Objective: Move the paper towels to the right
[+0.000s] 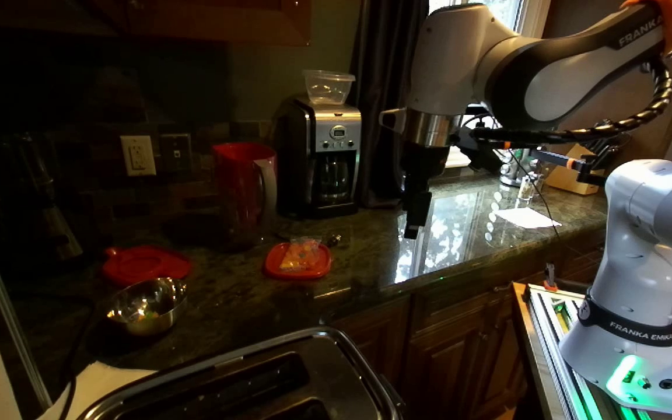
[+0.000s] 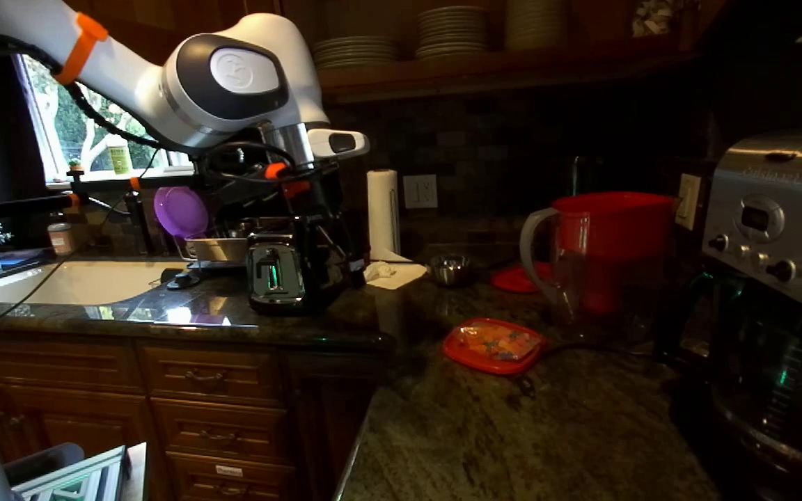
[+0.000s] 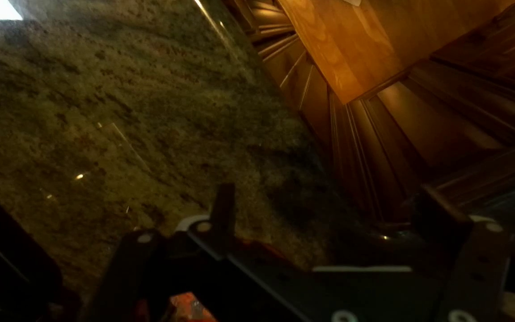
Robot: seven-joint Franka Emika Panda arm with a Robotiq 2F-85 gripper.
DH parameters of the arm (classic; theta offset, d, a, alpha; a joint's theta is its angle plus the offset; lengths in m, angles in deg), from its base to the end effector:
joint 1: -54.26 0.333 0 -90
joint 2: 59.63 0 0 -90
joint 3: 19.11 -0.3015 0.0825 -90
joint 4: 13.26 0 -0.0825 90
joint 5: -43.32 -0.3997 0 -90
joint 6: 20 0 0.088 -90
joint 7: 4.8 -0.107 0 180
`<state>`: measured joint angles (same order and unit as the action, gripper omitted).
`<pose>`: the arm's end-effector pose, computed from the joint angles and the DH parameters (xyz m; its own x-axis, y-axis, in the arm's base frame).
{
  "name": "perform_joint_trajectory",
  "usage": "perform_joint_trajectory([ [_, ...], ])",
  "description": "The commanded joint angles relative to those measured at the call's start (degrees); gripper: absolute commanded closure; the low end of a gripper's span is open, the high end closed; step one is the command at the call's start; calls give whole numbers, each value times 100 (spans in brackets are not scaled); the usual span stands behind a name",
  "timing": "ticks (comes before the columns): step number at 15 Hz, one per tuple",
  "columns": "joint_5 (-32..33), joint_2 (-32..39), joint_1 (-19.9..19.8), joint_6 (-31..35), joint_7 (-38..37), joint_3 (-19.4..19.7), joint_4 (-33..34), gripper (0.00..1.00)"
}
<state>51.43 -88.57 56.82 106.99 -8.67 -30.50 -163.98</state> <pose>0.3975 0.0899 0.3949 0.9667 0.2419 0.0831 0.2205 -0.9529 0.2082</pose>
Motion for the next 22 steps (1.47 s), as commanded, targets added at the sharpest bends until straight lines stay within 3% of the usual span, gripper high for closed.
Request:
perform_joint_trajectory([
  [1,-178,128,149,589,-20,246,221,0],
  [3,-484,419,261,1032,209,442,549,0],
  [6,-1224,968,698,1569,1135,843,1189,0],
  [9,-2103,1649,1137,1700,2090,1109,2090,0],
  [12,-2211,2435,957,1201,1396,804,3119,0],
  [13,-2087,1803,882,1499,1613,799,2410,0],
  [16,-2090,2359,843,1403,1448,694,2985,0],
  [17,-2486,2268,848,1656,1441,725,2775,0],
  [18,-2455,2336,828,1882,1170,691,2754,0],
  [20,-3259,2690,964,2623,1668,646,2963,0],
  [22,-3984,3125,1045,2803,2142,544,3372,0],
])
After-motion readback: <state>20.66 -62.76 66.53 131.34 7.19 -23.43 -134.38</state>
